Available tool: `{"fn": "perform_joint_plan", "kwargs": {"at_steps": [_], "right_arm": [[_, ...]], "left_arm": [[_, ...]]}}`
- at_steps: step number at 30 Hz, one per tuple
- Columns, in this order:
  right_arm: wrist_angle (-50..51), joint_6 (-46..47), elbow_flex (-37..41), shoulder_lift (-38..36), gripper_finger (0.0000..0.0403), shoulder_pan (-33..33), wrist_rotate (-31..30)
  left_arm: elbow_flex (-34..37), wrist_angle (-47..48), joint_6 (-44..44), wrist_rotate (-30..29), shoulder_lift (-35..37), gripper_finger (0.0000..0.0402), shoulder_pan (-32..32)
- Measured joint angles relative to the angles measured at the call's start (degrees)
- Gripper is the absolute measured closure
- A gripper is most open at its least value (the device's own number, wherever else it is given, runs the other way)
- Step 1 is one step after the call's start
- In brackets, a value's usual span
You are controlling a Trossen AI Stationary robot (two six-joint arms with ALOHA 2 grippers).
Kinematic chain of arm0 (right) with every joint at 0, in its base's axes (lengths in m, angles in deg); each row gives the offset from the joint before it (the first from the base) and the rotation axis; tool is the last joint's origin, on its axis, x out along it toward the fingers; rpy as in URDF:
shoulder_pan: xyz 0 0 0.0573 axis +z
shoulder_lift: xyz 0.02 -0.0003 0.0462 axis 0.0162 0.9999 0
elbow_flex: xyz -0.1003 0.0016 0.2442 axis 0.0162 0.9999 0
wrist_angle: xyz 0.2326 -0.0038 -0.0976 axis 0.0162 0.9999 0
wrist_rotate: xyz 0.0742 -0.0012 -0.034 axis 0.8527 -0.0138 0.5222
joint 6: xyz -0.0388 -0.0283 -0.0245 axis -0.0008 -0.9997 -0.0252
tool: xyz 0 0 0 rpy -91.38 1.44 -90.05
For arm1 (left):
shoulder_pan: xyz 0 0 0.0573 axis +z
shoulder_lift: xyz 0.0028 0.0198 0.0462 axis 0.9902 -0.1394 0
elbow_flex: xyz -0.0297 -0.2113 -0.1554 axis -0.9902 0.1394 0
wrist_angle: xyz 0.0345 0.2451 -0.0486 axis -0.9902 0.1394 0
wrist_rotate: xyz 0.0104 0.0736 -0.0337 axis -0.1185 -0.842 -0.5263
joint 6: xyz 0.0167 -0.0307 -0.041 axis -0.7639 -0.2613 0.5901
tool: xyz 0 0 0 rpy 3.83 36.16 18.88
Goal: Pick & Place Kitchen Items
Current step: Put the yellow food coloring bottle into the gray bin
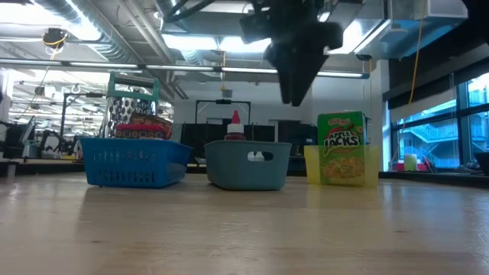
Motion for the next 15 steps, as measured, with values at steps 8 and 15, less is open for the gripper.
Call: {"fn": "perform_joint_plan", "kwargs": {"at_steps": [8,15], "right_arm": [[7.66,12.61,-1.2,-0.02,0.0163,6.18,0.44],[9.59,22.66,-1.2,-0.08,0.0163,12.91,3.18]], "left_arm": [[-0.02,5.53,16.66,-13.67,-2.06,0.0206,-20.06],[-0.02,5.76,23.88,-20.08,-8.05,0.0206,-33.18]]}}
